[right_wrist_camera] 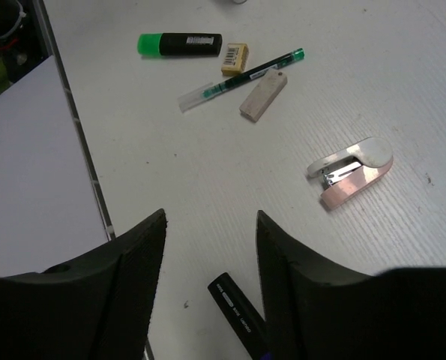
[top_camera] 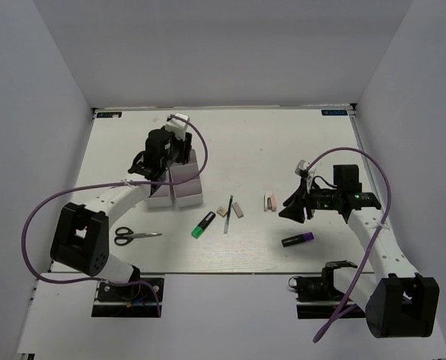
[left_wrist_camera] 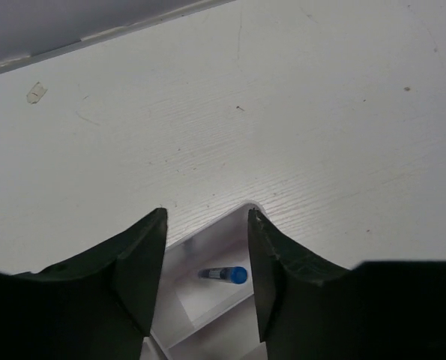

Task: Sort the stationery into containers
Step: Place the pen in the storage box, then move the storage box to the center of the board.

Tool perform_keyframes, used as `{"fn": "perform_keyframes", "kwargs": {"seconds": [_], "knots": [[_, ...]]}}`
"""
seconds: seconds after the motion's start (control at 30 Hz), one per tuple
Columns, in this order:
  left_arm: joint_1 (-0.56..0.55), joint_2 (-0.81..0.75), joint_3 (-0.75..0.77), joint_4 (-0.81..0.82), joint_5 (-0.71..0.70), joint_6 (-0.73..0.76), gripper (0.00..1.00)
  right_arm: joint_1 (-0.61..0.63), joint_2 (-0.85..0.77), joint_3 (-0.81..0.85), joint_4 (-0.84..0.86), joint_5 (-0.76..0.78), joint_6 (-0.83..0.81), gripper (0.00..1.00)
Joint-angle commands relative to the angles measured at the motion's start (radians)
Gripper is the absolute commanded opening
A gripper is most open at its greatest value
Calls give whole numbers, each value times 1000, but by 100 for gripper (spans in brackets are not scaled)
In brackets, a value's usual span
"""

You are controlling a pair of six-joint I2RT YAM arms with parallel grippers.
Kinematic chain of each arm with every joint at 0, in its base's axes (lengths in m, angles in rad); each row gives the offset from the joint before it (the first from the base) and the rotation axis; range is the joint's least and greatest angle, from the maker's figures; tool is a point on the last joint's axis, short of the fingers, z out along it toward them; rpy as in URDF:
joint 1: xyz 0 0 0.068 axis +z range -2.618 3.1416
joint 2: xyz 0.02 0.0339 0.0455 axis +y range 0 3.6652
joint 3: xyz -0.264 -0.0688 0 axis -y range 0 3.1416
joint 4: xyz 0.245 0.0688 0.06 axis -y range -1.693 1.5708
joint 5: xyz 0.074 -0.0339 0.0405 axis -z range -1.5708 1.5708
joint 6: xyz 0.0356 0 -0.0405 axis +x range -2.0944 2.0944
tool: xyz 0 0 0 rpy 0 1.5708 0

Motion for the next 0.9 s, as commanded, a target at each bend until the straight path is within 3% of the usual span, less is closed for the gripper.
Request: {"fn": "perform_keyframes", "kwargs": {"seconds": [0.0,0.03,0.07,0.1,0.13,0.17,0.27,0.33,0.37,0.4,0.6,0.87], "knots": [[-16,-90,22,-18,8,1,55,-1,-16,2,18,6,14,59],[-21,-114,24,-33,13,-1,48,-4,-16,2,27,20,62,70],[-36,-145,25,-47,17,2,36,-4,-16,0,37,51,86,90],[-56,-156,36,-65,20,5,25,-3,-15,0,64,63,124,90],[-67,-171,46,-93,20,5,7,-4,-9,3,64,71,142,90],[-106,-215,72,-195,22,2,1,-3,-3,2,66,79,149,90],[-157,-274,77,-355,57,-101,1,1,37,22,54,60,143,90],[-208,-297,65,-436,97,-171,8,4,85,68,9,36,144,58],[-240,-301,41,-441,102,-251,10,4,103,77,3,34,150,34],[-263,-294,25,-440,103,-284,10,4,112,82,5,48,161,0],[-332,-147,-6,-382,99,-456,0,1,100,65,31,92,218,0],[-401,4,-1,-336,-139,-470,1,-1,33,26,80,145,253,0]]}}
